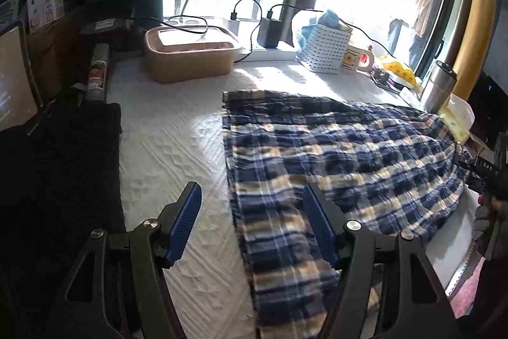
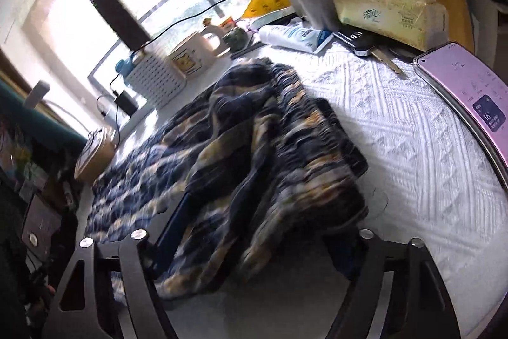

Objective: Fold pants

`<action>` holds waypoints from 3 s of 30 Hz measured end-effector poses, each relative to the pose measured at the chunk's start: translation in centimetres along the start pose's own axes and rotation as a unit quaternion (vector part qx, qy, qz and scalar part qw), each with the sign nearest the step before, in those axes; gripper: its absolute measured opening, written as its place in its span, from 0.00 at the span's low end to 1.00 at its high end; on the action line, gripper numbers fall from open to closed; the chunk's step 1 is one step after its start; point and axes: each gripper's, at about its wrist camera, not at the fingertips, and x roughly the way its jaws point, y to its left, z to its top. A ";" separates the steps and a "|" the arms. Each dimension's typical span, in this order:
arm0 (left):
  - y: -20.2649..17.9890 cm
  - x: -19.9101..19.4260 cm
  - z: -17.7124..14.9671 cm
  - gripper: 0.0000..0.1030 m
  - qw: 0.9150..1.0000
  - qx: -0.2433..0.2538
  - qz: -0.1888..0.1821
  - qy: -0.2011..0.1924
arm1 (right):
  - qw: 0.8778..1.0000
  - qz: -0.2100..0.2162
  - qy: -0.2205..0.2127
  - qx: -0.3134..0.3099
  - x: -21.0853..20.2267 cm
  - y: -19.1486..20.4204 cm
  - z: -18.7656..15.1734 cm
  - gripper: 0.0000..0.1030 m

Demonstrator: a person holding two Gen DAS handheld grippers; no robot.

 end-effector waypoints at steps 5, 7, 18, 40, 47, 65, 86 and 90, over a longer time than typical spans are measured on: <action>0.4 0.9 0.3 0.65 1.000 -0.002 -0.006 0.004 | 1.000 0.000 -0.006 0.028 0.7 -1.0 1.1 0.55; 0.2 1.1 0.3 0.65 1.000 0.006 -0.005 0.005 | 0.999 -0.001 -0.009 0.033 0.8 -1.3 1.3 0.46; 0.8 0.2 0.9 0.65 1.000 0.011 -0.012 -0.010 | 0.998 -0.002 -0.059 0.003 -0.6 1.7 3.1 0.16; 5.2 -4.0 -0.5 0.65 0.998 -0.041 -0.031 -0.047 | 0.948 0.133 -0.015 -0.289 4.1 30.8 -4.7 0.10; 6.8 -4.5 -1.2 0.65 0.998 -0.056 -0.016 -0.040 | 0.935 0.148 0.063 -0.315 8.2 34.0 -10.0 0.10; 6.3 -5.4 -0.2 0.65 0.997 -0.057 -0.001 -0.047 | 0.912 0.168 0.093 -0.363 7.9 34.7 -14.8 0.99; -1.1 -2.4 1.1 0.65 0.997 0.025 -0.078 0.008 | 0.948 0.098 0.020 -0.303 2.1 21.7 -8.4 0.92; -2.5 -0.5 -0.4 0.65 0.996 0.055 -0.054 0.043 | 0.954 0.074 0.040 -0.287 4.0 19.7 -8.2 0.87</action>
